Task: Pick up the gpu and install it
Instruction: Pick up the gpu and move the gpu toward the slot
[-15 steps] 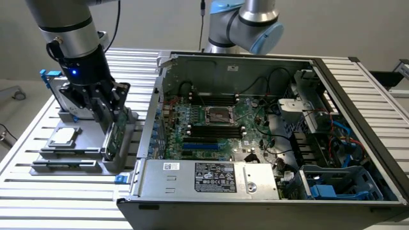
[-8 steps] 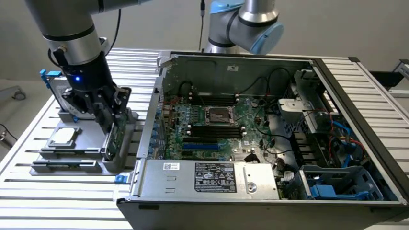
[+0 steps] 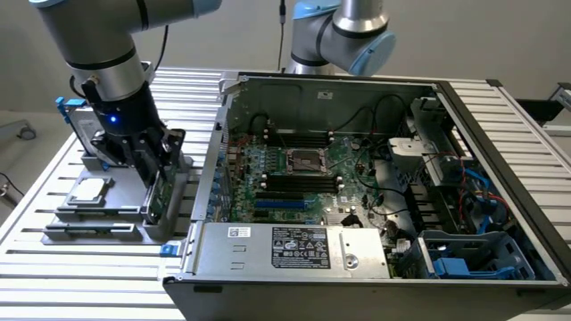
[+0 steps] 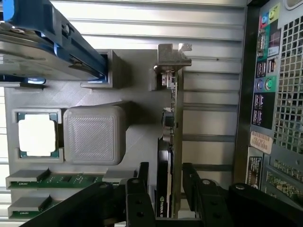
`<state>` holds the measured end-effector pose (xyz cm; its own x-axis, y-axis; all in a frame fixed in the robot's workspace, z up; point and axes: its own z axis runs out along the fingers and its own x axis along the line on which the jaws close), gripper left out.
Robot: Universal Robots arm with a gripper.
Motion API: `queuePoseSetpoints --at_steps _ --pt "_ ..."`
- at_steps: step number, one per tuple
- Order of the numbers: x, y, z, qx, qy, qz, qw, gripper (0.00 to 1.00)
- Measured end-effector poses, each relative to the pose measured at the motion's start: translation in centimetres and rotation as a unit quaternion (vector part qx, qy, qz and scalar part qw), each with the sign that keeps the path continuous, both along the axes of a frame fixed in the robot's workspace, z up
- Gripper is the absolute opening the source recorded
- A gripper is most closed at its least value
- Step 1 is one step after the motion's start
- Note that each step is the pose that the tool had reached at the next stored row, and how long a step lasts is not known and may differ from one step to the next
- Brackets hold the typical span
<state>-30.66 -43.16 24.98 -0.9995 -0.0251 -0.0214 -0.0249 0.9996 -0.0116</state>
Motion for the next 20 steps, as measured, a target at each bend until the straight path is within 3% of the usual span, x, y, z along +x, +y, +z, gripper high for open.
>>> queuePoseSetpoints --at_steps 5,20 --pt "-0.26 0.00 -0.30 -0.0001 -0.0069 0.000 1.0000 0.42" --pt "-0.65 0.15 -0.76 -0.0001 -0.0106 -0.002 0.9999 0.42"
